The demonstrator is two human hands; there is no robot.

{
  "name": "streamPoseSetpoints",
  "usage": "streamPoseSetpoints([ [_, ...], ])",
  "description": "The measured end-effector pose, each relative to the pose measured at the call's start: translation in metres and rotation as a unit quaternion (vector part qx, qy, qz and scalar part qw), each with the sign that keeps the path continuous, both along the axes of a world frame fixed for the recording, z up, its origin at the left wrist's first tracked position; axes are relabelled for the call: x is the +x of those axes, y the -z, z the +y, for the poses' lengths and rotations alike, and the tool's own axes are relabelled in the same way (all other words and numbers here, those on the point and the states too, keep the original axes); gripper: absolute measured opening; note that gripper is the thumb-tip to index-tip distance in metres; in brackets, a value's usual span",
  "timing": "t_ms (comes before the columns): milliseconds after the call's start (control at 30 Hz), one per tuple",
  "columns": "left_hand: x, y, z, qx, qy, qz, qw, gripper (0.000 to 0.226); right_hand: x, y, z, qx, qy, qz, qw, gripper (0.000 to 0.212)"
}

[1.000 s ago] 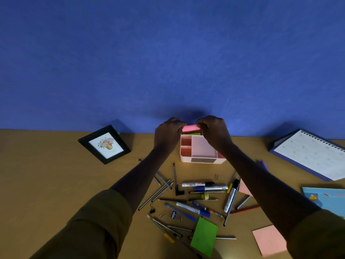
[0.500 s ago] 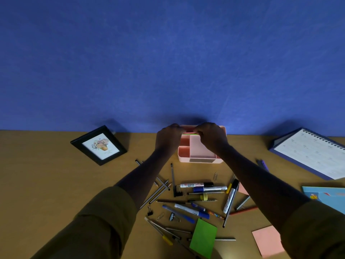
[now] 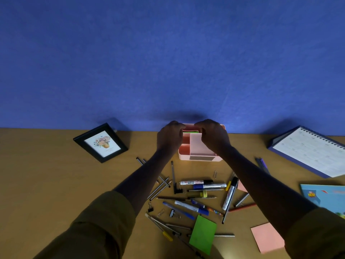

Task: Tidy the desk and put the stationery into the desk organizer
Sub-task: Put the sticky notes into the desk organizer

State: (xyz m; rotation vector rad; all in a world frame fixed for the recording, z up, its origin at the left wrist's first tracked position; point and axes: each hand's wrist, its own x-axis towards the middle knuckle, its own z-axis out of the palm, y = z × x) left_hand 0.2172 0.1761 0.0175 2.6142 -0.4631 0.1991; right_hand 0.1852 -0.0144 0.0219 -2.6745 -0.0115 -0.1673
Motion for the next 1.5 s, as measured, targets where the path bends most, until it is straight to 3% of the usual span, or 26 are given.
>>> streamPoseSetpoints([
  [167,-0.041,-0.011,-0.001,-0.105,-0.086,0.039,0.990,0.020,-0.037,-0.008,-0.004,0.044,0.018,-0.018,0.999,0.021],
  [333,-0.115,-0.005,0.006,-0.170,-0.118,0.180,0.962,0.018,-0.109,0.002,-0.002,0.142,0.033,-0.005,0.989,0.020],
  [500,-0.189,0.016,0.013,-0.163,-0.134,0.293,0.933,0.016,-0.181,0.016,0.002,0.199,0.088,0.062,0.974,0.022],
  [733,-0.249,0.026,0.018,-0.077,-0.143,0.433,0.887,0.017,-0.265,0.049,0.015,0.224,0.125,0.162,0.953,0.019],
  [1067,-0.279,0.041,0.020,-0.051,-0.142,0.465,0.872,0.021,-0.328,0.079,0.029,0.166,0.100,0.290,0.937,0.029],
  [1200,-0.281,0.044,0.017,-0.049,-0.127,0.464,0.876,0.037,-0.330,0.080,0.035,0.140,0.081,0.330,0.930,0.037],
  [1500,-0.288,0.054,0.011,-0.056,-0.122,0.472,0.871,0.035,-0.334,0.081,0.037,0.116,0.061,0.338,0.932,0.039],
])
